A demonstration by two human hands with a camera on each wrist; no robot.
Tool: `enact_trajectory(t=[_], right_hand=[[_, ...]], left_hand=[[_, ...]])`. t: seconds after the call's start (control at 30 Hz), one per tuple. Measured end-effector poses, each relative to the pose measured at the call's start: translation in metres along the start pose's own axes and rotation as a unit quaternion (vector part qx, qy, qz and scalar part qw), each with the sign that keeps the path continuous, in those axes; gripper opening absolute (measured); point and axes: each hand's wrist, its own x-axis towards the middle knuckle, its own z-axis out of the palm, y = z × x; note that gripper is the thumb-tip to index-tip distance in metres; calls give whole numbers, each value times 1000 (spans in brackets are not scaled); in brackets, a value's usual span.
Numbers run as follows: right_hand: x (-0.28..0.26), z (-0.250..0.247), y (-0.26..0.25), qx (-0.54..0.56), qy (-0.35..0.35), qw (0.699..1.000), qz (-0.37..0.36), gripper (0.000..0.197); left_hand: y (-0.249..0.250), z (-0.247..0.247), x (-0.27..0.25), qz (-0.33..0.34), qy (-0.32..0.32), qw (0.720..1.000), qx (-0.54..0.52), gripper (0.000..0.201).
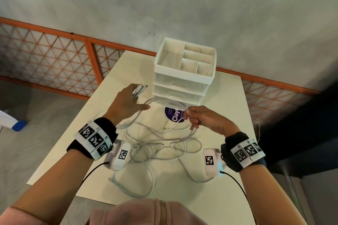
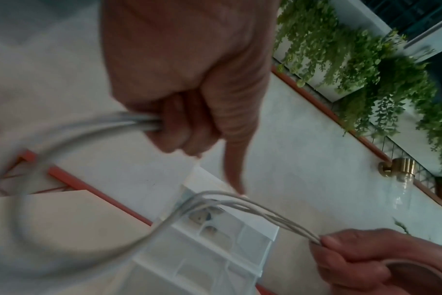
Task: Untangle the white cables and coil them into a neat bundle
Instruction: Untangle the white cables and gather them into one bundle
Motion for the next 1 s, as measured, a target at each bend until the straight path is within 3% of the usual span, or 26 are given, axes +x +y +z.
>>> enact_trajectory(t=[0.07,0.13,0.2,0.27,0.37,0.47,0.57,0.63,0.7,0.8,0.9,1.0], right_hand=[[0,2,-6,-2,4,1000,7,28],[1,7,-16,13,-14,1000,7,28],[2,13,-27,37,-50,998,-7,29],[1,17,-35,58,-75,995,-27,32],[1,14,-34,87,-75,992,-44,52],[6,11,-16,186,-24,982,-32,63],[8,11,10,82,15,994,-65,65],[6,11,18,52,2,995,-85,74],[7,11,15,65,-15,993,-95,64],[9,11,2,110,-9,989,-94,11],[10,9,-5,74,9,993,-96,7],[14,11,-6,-21,12,995,-97,15]], left_hand=[[12,2,-8,103,-43,990,-82,67],[25,12,-14,171,-124,974,-79,56],[34,24,-15,175,-189,963,-79,39],[37,33,-13,175,-201,957,-112,20],[38,36,-10,196,-156,964,-93,15],[43,30,-4,209,-68,970,-102,10],[47,20,4,216,10,968,-127,11],[48,16,6,221,26,969,-111,12],[50,15,8,219,37,969,-108,11],[54,12,11,220,71,966,-115,18],[57,8,13,220,95,964,-116,24],[57,7,15,217,106,965,-106,15]])
